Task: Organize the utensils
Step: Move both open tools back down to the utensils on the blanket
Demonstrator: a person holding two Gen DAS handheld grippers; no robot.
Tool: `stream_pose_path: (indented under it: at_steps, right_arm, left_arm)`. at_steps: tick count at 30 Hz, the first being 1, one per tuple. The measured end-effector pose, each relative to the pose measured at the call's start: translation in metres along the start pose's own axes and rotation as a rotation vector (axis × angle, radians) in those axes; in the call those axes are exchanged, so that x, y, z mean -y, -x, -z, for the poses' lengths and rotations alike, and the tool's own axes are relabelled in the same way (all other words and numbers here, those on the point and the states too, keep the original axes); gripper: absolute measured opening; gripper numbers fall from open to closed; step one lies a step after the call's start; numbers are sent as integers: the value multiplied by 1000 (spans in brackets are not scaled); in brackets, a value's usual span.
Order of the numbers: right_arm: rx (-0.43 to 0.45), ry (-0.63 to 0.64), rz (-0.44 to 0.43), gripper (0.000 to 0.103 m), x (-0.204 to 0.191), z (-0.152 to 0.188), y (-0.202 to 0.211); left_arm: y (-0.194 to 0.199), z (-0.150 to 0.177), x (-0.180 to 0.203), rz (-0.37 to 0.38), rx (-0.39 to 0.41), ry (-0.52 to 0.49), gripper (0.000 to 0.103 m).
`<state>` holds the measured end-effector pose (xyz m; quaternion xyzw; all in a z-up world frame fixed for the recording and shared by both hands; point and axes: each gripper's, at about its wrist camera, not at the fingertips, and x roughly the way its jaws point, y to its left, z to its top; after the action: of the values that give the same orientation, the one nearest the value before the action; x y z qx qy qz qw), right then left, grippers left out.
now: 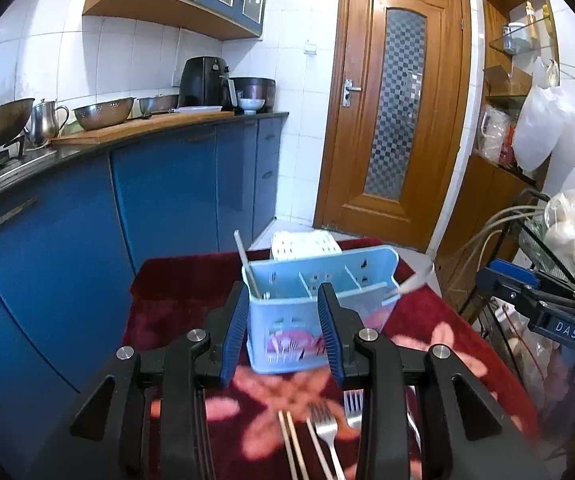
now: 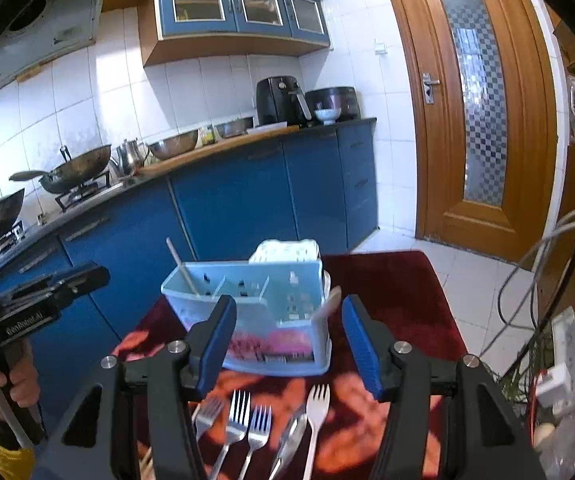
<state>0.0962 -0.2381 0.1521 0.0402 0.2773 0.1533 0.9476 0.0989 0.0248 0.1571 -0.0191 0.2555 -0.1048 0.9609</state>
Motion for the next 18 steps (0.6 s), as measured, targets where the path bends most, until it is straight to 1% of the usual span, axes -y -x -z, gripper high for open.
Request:
stream_pose_path:
  at_steps: [3, 8, 13, 18]
  right_arm:
    - [-26, 9, 8, 58, -2, 13, 4]
    - [-64, 17, 15, 58, -4, 32, 6]
    - [-122, 23, 28, 58, -5, 50, -1]
    - [-178, 14, 37, 58, 1, 67, -10]
  left_arm:
    - [8, 13, 2, -13, -19, -10, 36]
    - [8, 36, 3, -16, -84, -4, 36]
    - [-4, 57, 0, -39, -161, 10, 36]
    - [-20, 78, -4, -29, -249, 29, 36]
